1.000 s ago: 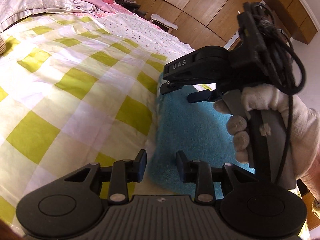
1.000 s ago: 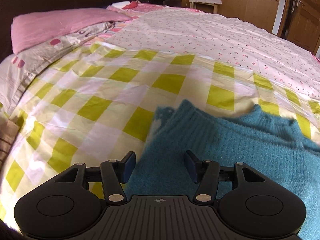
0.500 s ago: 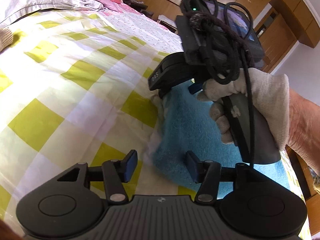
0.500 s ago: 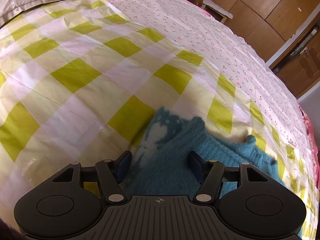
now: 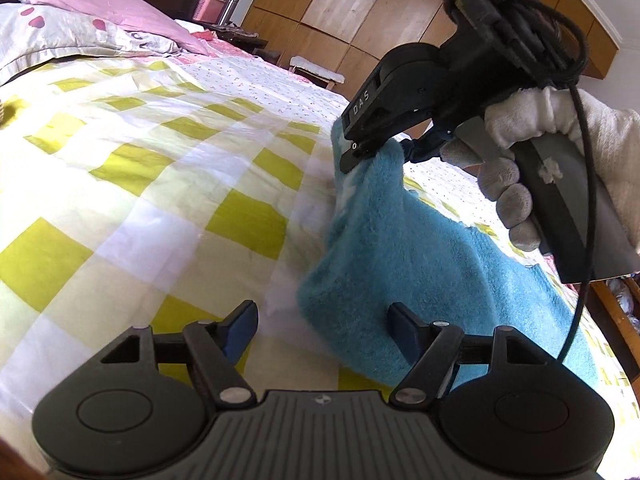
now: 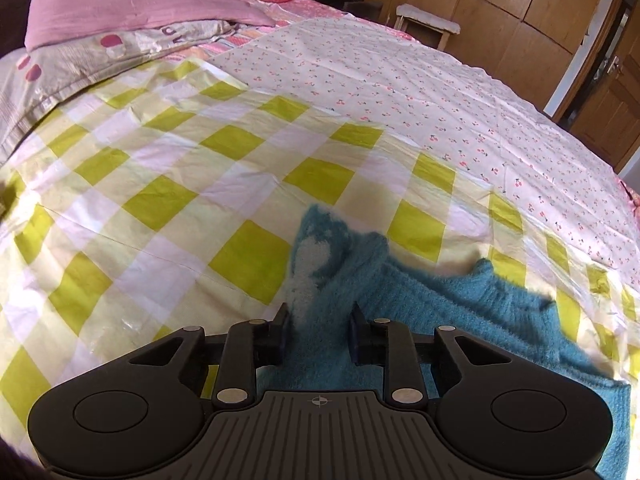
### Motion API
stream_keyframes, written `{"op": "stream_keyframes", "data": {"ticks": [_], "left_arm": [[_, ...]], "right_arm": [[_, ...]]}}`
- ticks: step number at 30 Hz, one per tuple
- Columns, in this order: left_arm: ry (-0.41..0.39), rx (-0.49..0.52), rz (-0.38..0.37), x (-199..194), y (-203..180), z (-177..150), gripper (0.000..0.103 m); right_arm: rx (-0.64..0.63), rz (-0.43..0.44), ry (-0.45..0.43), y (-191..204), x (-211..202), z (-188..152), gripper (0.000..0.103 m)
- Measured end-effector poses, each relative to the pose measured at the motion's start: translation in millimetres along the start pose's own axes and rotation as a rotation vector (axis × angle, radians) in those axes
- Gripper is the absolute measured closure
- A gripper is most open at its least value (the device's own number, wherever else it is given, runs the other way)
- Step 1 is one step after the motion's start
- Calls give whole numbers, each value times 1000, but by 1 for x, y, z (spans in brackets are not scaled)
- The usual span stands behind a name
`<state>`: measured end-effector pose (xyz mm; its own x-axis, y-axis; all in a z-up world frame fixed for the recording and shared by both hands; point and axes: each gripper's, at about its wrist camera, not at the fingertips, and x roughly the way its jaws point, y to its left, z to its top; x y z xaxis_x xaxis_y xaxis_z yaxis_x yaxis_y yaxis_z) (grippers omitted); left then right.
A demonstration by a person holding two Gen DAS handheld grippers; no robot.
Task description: Fold small clothes
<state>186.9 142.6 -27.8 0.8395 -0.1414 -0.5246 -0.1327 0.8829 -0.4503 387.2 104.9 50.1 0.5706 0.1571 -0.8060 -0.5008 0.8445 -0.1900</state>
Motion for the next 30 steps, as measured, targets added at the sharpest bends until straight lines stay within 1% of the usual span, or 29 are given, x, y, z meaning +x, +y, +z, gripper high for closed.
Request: {"op": "stream_keyframes", "data": {"ticks": [2, 4, 5, 6, 7, 8, 9, 11, 13, 18, 21, 24, 27, 30], "left_arm": [[-10, 4, 5, 7, -6, -1, 27], [-1, -2, 4, 13, -13, 0, 27], [4, -7, -1, 14, -18, 0, 31], [2, -7, -7, 14, -22, 1, 35], [1, 1, -12, 16, -25, 3, 44], [3, 9, -20, 16, -30, 5, 55], [8, 16, -36, 20, -35, 8, 61], [-1, 35, -42, 17, -47, 14, 67], [-21, 88, -54, 9, -65, 20, 72], [-61, 175, -134, -1, -118, 34, 74], [-71, 233, -186, 0, -155, 36, 74], [-65, 281, -231, 1, -187, 32, 74], [-55, 330, -251, 8, -215, 25, 74], [-33, 348, -267, 17, -236, 16, 74]], "right_arm": [[29, 30, -12, -11, -8, -1, 78], [69, 63, -24, -24, -16, -3, 79], [84, 74, -29, -29, -18, -4, 79], [100, 89, -38, -35, -22, -5, 79], [113, 101, -46, -40, -26, -6, 79], [125, 112, -53, -46, -29, -8, 80], [134, 122, -57, -50, -32, -9, 80], [160, 145, -73, -65, -40, -13, 80], [197, 164, -95, -83, -50, -17, 80], [323, 218, -151, -145, -78, -31, 80], [379, 222, -191, -182, -95, -44, 80], [425, 214, -221, -216, -108, -57, 80], [472, 203, -241, -249, -116, -73, 80], [517, 190, -252, -276, -116, -92, 80]]}}
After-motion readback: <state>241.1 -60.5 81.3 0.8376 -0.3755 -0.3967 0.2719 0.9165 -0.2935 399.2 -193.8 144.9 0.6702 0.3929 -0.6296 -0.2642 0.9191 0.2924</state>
